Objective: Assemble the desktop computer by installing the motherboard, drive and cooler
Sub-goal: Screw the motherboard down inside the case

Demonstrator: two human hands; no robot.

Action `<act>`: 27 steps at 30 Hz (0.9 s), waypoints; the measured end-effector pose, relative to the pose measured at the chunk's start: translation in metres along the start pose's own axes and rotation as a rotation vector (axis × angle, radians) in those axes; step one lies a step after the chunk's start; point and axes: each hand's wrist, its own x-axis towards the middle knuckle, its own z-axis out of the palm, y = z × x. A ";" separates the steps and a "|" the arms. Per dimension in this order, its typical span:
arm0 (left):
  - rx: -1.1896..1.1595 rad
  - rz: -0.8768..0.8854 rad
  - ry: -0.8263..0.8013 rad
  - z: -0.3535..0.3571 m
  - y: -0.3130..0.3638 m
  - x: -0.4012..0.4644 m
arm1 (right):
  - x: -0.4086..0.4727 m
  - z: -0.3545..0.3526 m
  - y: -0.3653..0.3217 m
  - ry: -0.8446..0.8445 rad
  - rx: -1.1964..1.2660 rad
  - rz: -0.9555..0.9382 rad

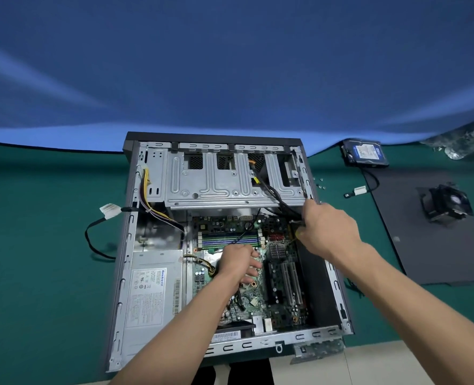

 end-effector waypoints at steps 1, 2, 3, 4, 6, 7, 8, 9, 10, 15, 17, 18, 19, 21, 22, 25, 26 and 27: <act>0.006 -0.003 -0.006 0.000 -0.001 0.000 | 0.000 0.002 -0.001 0.034 0.000 0.029; 0.010 -0.004 -0.012 0.001 -0.001 0.001 | 0.001 0.002 -0.003 0.046 -0.001 0.063; 0.011 -0.004 -0.013 0.000 -0.002 0.000 | 0.003 0.001 -0.004 0.029 -0.010 0.089; 0.014 -0.005 -0.012 0.000 -0.002 0.000 | 0.005 0.001 -0.006 0.004 -0.005 0.105; 0.015 -0.008 -0.012 0.000 -0.002 0.001 | 0.008 0.001 -0.005 -0.049 0.015 0.100; 0.013 -0.010 -0.012 0.000 -0.001 0.001 | 0.009 0.001 -0.005 -0.081 0.005 0.086; 0.014 -0.010 -0.011 0.000 -0.001 0.000 | 0.007 0.001 -0.004 -0.111 -0.021 0.068; 0.018 -0.008 -0.009 0.001 0.000 0.000 | 0.005 0.003 -0.004 -0.122 -0.067 0.046; 0.023 -0.006 -0.010 0.001 0.000 0.000 | 0.003 0.005 -0.003 -0.104 -0.131 0.016; 0.050 0.009 -0.030 0.003 -0.001 0.000 | -0.008 0.012 -0.010 -0.104 -0.417 -0.123; 0.057 0.024 -0.026 0.004 -0.001 -0.001 | -0.011 0.012 -0.009 -0.110 -0.451 -0.167; 0.063 0.040 -0.017 0.004 -0.001 -0.002 | -0.013 0.010 -0.007 -0.106 -0.451 -0.176; 0.072 0.061 -0.004 0.004 -0.001 -0.003 | -0.015 0.008 -0.004 -0.089 -0.436 -0.181; 0.103 0.112 0.022 0.004 -0.001 -0.006 | -0.021 0.001 0.007 -0.031 -0.365 -0.173; 0.127 0.137 0.036 0.004 -0.002 -0.008 | -0.024 -0.002 0.015 0.001 -0.321 -0.155; 0.229 0.236 0.090 0.006 -0.001 -0.015 | -0.033 -0.007 0.044 0.097 -0.201 -0.119; 0.248 0.274 0.108 0.008 0.000 -0.018 | -0.035 -0.006 0.055 0.123 -0.156 -0.107; 0.266 0.319 0.124 0.010 0.003 -0.022 | -0.036 -0.003 0.064 0.146 -0.094 -0.091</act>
